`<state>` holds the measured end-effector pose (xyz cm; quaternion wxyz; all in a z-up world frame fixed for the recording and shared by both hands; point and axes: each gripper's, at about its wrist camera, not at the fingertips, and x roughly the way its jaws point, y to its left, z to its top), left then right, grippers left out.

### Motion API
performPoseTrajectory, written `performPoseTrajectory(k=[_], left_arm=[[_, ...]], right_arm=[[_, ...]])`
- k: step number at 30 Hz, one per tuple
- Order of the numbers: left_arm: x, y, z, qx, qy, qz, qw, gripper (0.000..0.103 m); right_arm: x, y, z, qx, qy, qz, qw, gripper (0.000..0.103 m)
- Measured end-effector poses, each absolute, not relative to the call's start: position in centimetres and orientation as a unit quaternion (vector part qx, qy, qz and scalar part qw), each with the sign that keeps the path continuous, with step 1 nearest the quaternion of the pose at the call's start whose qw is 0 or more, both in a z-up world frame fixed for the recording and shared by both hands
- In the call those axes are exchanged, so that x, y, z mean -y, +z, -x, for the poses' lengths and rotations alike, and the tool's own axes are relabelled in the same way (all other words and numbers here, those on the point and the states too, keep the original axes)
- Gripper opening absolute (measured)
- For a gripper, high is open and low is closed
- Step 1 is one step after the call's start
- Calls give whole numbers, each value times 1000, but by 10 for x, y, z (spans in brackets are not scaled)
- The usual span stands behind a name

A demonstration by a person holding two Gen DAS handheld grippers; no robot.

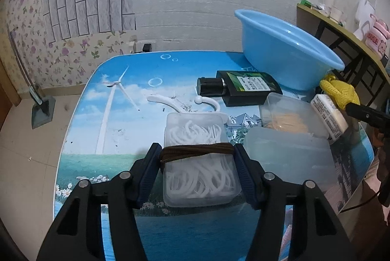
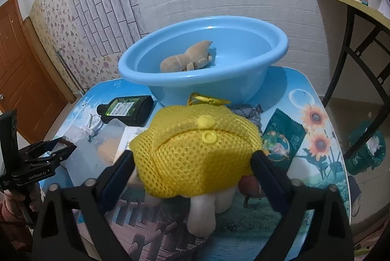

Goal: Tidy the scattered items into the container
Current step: 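Grasp the yellow-hatted white bunny with the right gripper while left grasps the hair-tie box, then carry the bunny and hair-tie box to the basin and release both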

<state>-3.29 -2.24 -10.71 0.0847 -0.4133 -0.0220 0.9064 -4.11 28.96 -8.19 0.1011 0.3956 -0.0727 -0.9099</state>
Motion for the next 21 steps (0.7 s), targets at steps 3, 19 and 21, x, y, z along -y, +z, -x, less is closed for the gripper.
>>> performPoseTrajectory(k=[3,19,21], left_arm=[[24,-102,32,27,908,409,82,59],[13,-76,11,22,917,391,82,59],[11,-74,9,23,916,391,85,59]], right_arm=[[-295,-80,38,83,-909,-393,108,82],[-301,-56,8,85,-922,-354,129,78],[-302,-53,6,86,-924,-349,131,78]])
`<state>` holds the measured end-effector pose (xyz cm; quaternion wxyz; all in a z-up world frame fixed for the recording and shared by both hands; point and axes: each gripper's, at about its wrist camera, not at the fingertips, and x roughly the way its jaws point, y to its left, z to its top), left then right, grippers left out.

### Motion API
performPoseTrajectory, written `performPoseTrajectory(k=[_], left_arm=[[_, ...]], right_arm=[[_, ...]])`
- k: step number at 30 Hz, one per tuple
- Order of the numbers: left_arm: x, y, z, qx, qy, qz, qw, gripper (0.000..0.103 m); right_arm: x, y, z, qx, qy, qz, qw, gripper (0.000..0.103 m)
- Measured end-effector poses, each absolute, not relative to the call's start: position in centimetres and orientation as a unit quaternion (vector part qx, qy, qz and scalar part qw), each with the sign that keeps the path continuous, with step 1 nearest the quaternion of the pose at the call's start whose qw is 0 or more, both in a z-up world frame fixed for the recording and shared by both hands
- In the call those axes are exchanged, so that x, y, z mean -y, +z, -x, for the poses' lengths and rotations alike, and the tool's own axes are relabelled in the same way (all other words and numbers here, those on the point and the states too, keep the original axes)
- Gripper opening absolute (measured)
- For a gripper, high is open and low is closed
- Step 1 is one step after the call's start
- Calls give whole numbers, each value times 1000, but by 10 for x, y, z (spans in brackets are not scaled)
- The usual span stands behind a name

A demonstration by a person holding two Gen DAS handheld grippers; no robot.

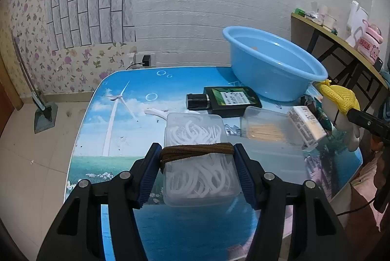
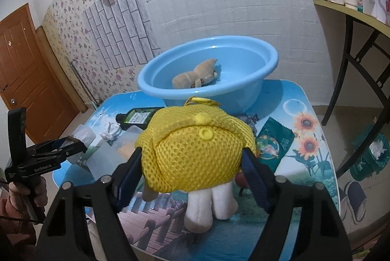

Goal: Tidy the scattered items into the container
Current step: 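Carry the bunny and hair-tie box to the basin and release both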

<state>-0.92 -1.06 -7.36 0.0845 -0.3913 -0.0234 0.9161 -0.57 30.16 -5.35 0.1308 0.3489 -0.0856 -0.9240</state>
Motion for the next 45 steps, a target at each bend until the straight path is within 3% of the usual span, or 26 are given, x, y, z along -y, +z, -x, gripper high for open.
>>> performPoseTrajectory(k=[25,45], left_arm=[[-18,-30,8,10,926,362,109,59],[-83,-1,84,-16,926,340,165,59]], right_arm=[[-302,-26,-10,98,-932,-298,182,78],[-319,0,54,104,-948,-249,170,78]])
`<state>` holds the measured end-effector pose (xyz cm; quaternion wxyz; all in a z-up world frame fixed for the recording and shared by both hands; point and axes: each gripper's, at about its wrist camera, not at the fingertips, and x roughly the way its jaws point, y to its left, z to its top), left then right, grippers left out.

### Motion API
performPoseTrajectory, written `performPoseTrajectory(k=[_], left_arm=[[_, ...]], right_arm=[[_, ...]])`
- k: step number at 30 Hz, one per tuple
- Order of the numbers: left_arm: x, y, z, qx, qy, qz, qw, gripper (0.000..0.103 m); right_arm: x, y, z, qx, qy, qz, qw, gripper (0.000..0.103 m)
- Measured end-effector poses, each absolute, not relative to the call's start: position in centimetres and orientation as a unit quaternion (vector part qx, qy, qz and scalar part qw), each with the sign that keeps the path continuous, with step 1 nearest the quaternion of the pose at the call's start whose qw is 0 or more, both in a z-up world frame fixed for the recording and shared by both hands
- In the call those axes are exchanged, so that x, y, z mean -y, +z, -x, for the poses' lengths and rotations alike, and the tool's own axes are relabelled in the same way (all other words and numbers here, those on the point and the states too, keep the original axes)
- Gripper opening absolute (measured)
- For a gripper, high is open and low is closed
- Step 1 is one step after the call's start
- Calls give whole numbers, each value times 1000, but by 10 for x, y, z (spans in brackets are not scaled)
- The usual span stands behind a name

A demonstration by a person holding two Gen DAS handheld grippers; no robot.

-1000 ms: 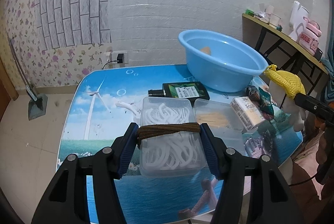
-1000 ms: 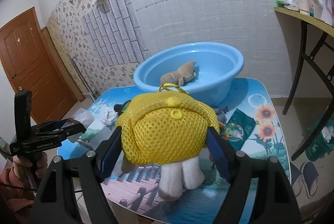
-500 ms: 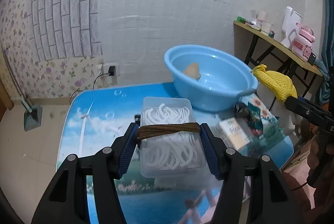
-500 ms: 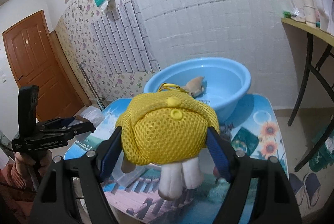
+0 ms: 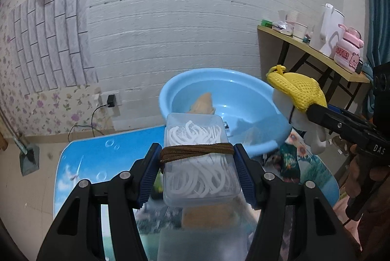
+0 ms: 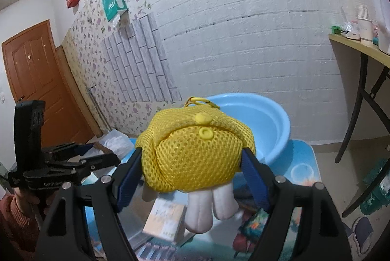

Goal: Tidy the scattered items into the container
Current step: 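Carry the bunny and hair-tie box to the basin and release both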

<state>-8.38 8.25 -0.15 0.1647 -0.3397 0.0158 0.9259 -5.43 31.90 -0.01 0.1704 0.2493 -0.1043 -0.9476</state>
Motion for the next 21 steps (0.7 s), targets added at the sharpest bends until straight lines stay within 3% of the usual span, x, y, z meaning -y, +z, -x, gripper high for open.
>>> performPoseTrajectory(k=[21], left_arm=[[-153,-24,156,-56,907,359,214,60]], right_arm=[[-337,-19,130,134,-941,-259,173,78]])
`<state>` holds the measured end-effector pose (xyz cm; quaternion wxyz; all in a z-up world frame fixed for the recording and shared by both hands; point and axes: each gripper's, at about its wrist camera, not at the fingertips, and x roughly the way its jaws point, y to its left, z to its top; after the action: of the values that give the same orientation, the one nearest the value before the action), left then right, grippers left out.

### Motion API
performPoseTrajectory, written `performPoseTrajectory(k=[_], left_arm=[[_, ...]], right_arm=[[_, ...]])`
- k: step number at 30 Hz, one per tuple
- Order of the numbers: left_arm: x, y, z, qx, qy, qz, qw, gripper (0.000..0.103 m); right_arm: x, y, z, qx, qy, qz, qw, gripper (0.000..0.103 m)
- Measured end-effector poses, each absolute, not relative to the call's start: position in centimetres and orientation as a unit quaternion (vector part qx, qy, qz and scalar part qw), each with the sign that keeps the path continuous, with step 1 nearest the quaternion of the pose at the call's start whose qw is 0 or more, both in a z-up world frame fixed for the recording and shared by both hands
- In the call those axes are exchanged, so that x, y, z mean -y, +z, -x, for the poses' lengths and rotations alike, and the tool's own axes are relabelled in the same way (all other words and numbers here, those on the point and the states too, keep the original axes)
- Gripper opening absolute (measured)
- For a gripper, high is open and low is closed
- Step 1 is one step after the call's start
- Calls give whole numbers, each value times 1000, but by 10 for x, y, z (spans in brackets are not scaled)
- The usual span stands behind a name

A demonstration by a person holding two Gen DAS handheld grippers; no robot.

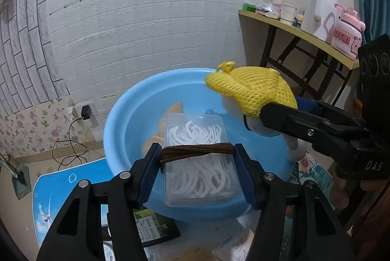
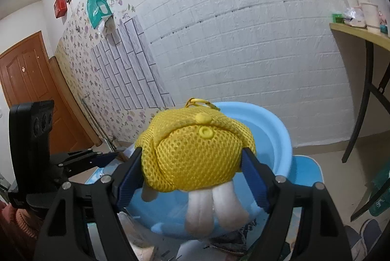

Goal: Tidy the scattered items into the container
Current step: 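Carry the bunny and hair-tie box to the basin and release both, then move the right gripper back to the table toward the Face tissue pack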

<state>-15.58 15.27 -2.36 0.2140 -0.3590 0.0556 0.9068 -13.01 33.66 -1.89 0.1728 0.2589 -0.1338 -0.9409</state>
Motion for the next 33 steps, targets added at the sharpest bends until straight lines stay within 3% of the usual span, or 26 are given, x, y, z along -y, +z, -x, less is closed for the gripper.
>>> performPoseTrajectory(k=[28,33], left_arm=[[-152,-25,142,-60,902,369,215,61],[-140,-18,128,-54,908,361,205,71]], right_arm=[[-338,-30,122,141,-937,-274,163,83],[-343,-26,110,139,-940,-271,154,83]])
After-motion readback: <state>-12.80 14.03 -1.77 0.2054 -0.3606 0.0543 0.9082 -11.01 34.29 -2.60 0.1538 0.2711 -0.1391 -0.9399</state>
